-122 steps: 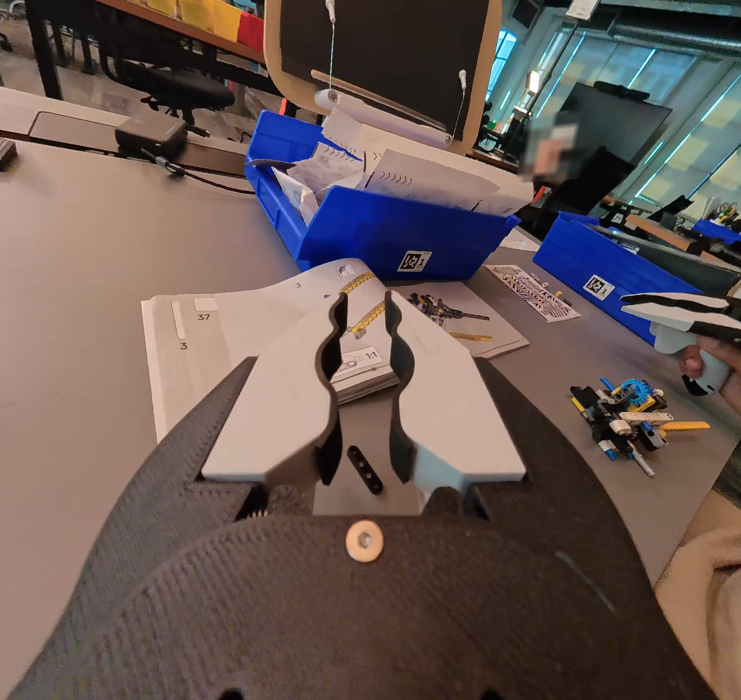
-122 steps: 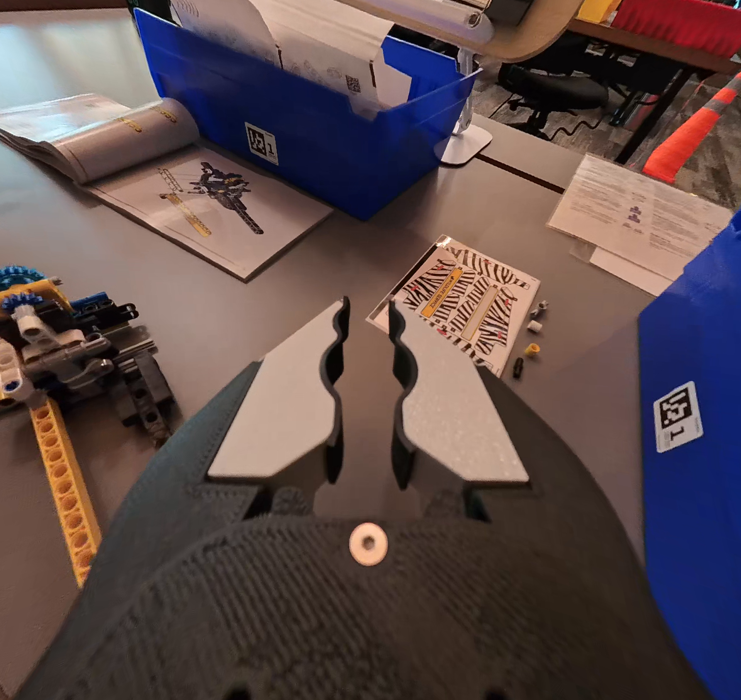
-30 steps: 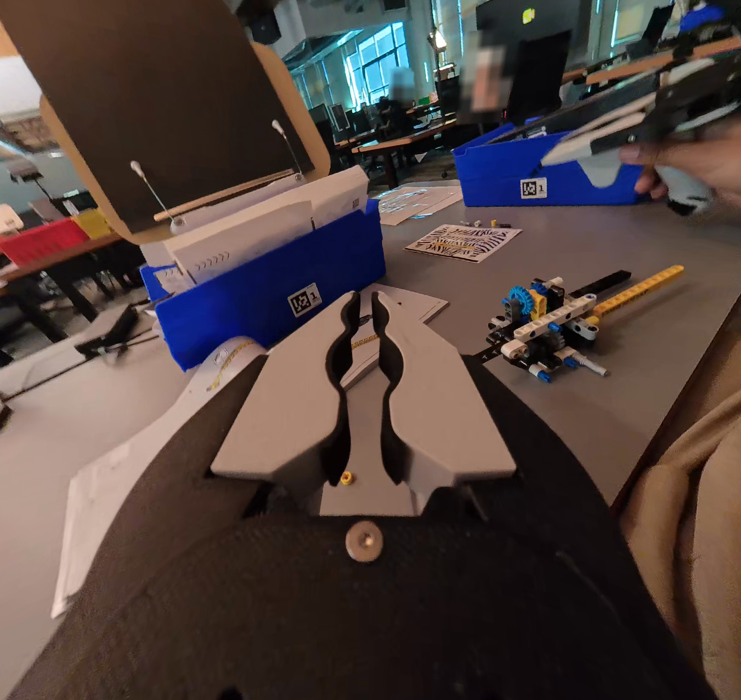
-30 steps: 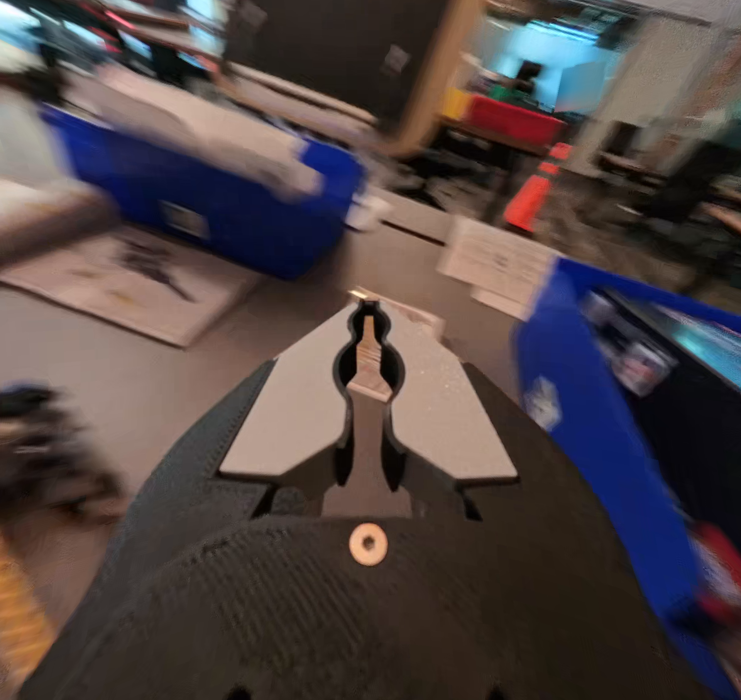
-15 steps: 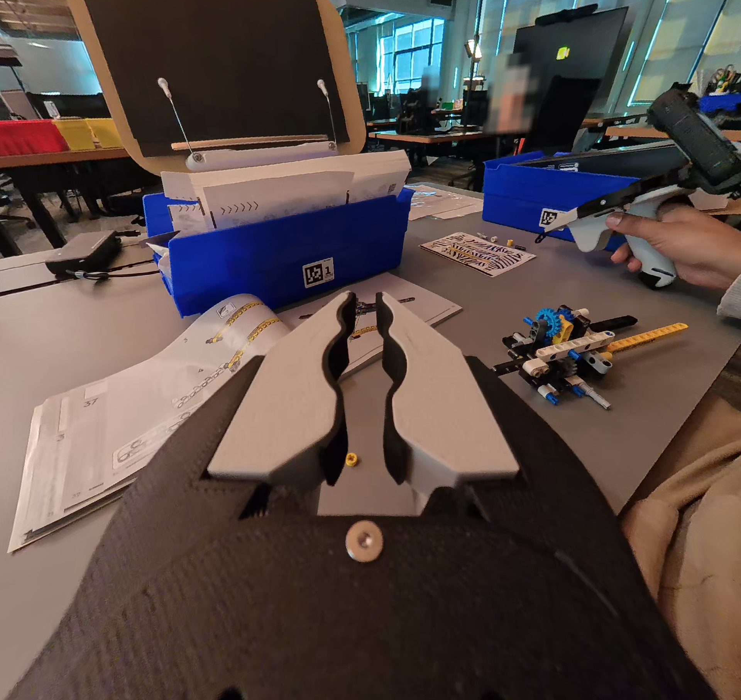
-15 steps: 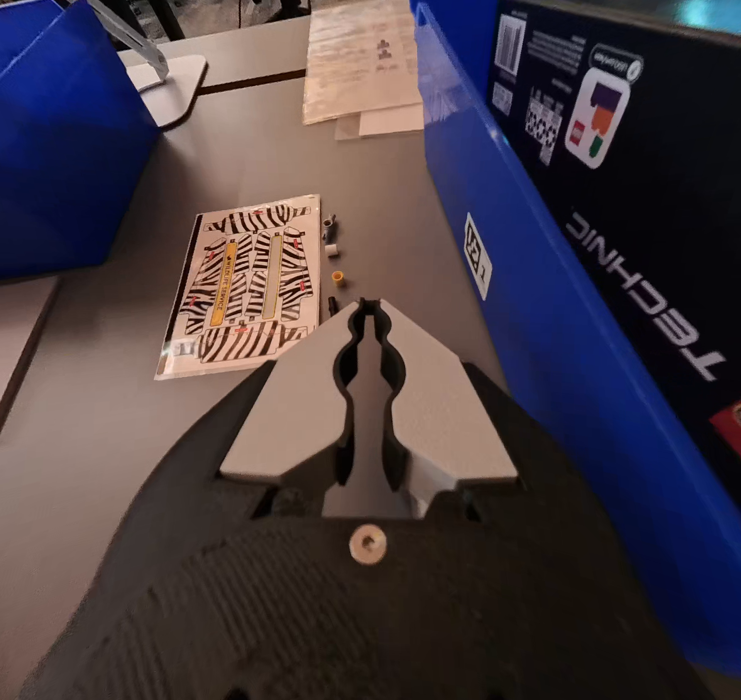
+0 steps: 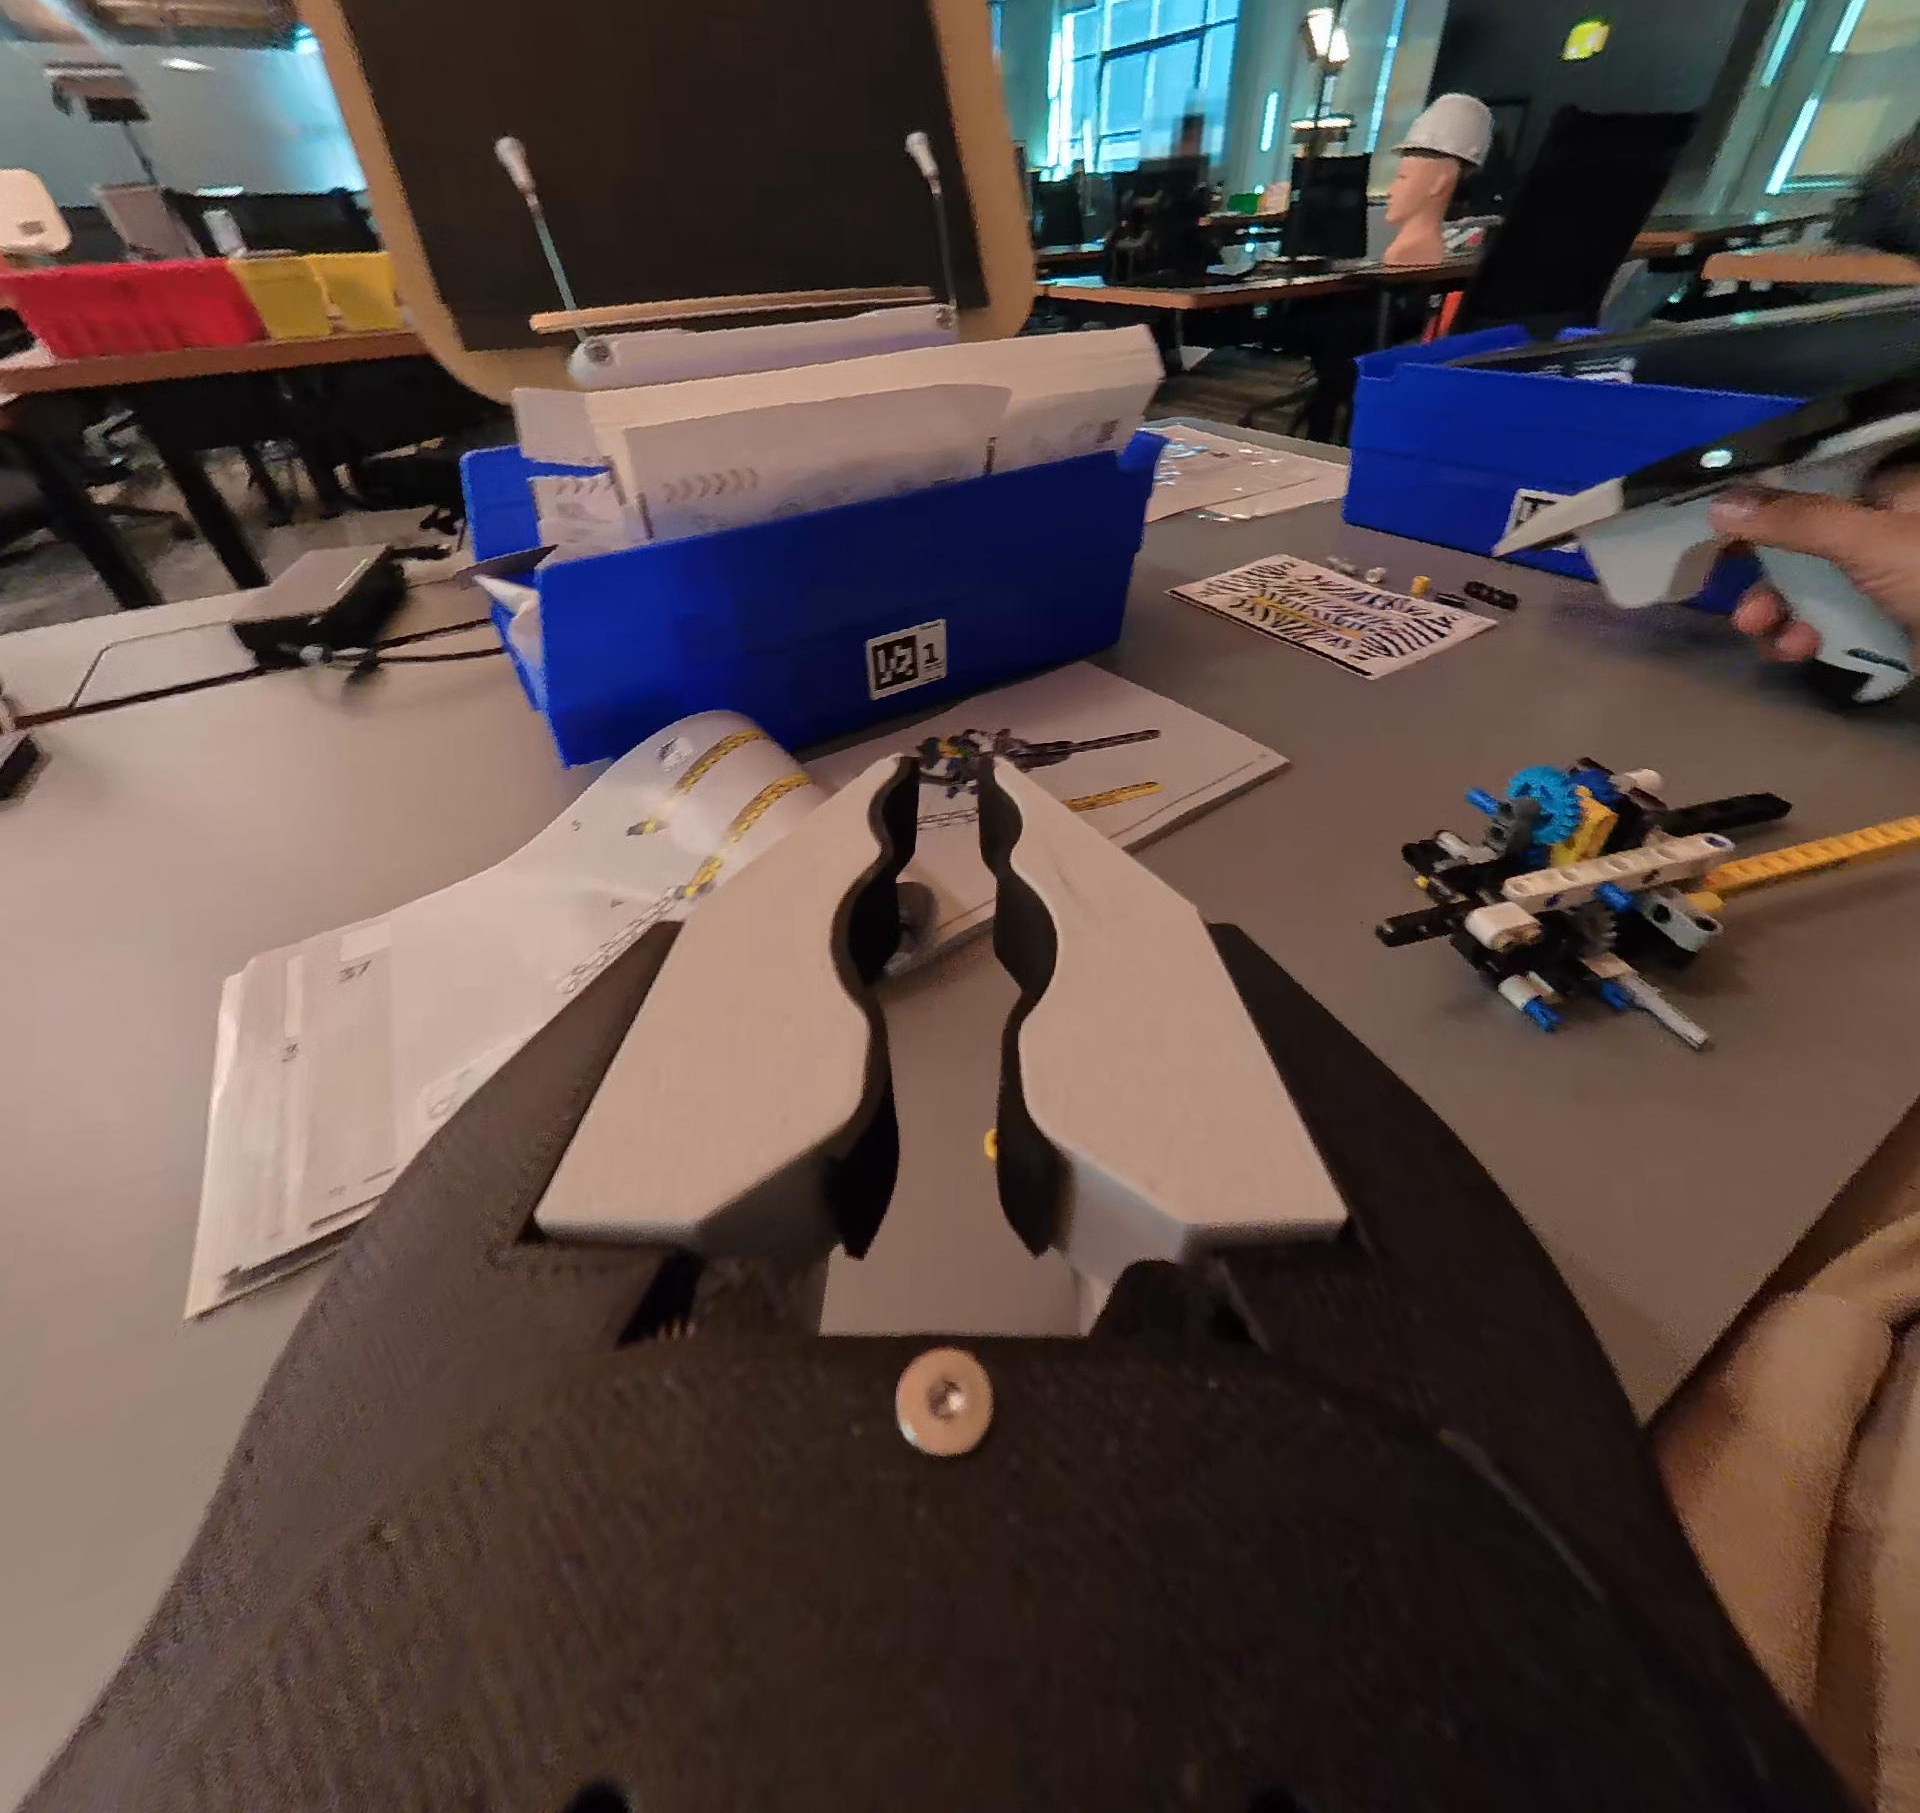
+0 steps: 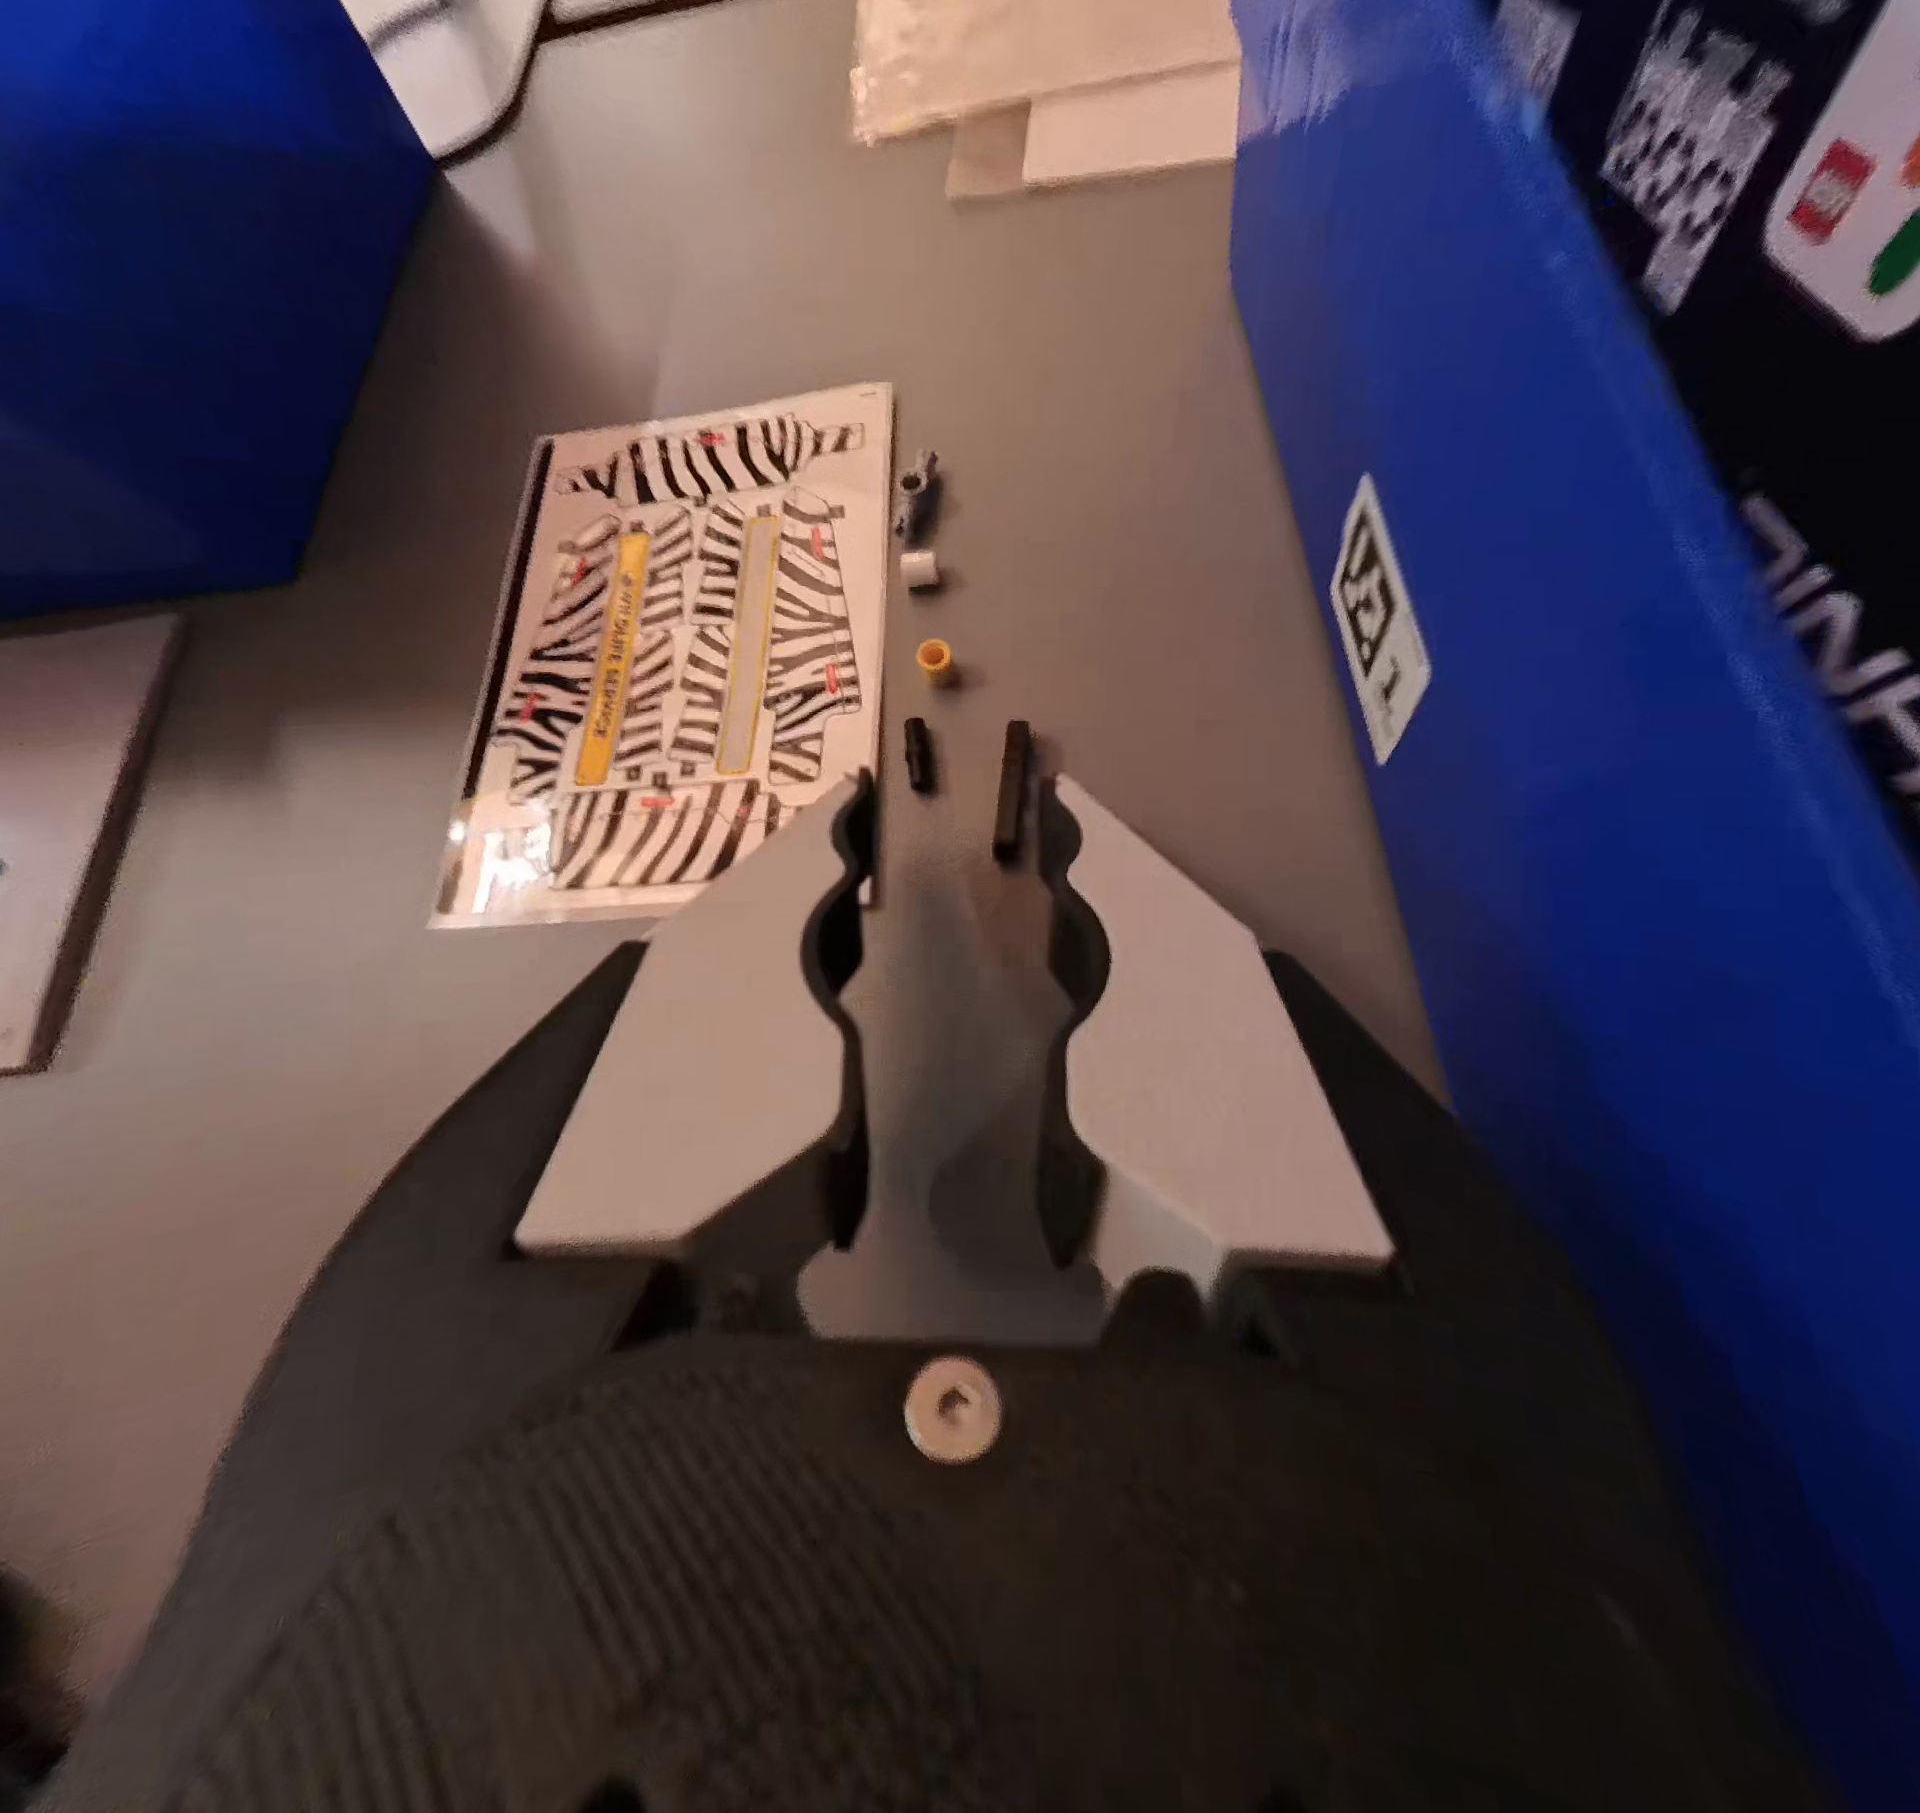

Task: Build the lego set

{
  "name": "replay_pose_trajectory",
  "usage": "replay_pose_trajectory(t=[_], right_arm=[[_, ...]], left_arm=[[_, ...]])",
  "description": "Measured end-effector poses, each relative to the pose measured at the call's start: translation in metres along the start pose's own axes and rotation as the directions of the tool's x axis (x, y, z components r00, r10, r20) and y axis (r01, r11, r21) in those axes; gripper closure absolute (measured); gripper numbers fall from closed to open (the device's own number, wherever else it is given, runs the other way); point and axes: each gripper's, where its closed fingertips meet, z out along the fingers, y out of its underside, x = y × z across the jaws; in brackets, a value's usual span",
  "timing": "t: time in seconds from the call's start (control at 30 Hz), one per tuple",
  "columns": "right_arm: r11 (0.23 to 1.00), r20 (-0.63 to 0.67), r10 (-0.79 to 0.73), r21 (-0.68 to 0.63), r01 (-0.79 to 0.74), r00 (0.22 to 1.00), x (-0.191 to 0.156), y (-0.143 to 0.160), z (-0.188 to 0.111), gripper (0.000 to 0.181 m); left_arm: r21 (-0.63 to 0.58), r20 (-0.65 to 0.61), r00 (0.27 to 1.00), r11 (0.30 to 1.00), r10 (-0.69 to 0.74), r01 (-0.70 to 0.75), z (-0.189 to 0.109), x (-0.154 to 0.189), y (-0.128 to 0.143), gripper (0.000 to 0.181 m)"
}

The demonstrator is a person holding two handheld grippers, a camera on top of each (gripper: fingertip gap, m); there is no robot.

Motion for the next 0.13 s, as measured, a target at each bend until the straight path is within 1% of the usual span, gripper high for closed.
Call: replay_pose_trajectory(t=[0.03,0.13], right_arm=[[0.999,0.007,-0.001,0.034,0.001,1.0,0.0,-0.005,-0.004,0.151],[0.988,0.037,-0.038,0.153,0.032,0.999,-0.005,-0.025,-0.023,0.149]], left_arm=[[-0.009,0.017,1.0,1.0,-0.017,0.017,-0.001,-0.006,0.001,0.17],[-0.06,0.047,0.997,0.996,-0.06,0.063,0.0,-0.017,0.011,0.168]])
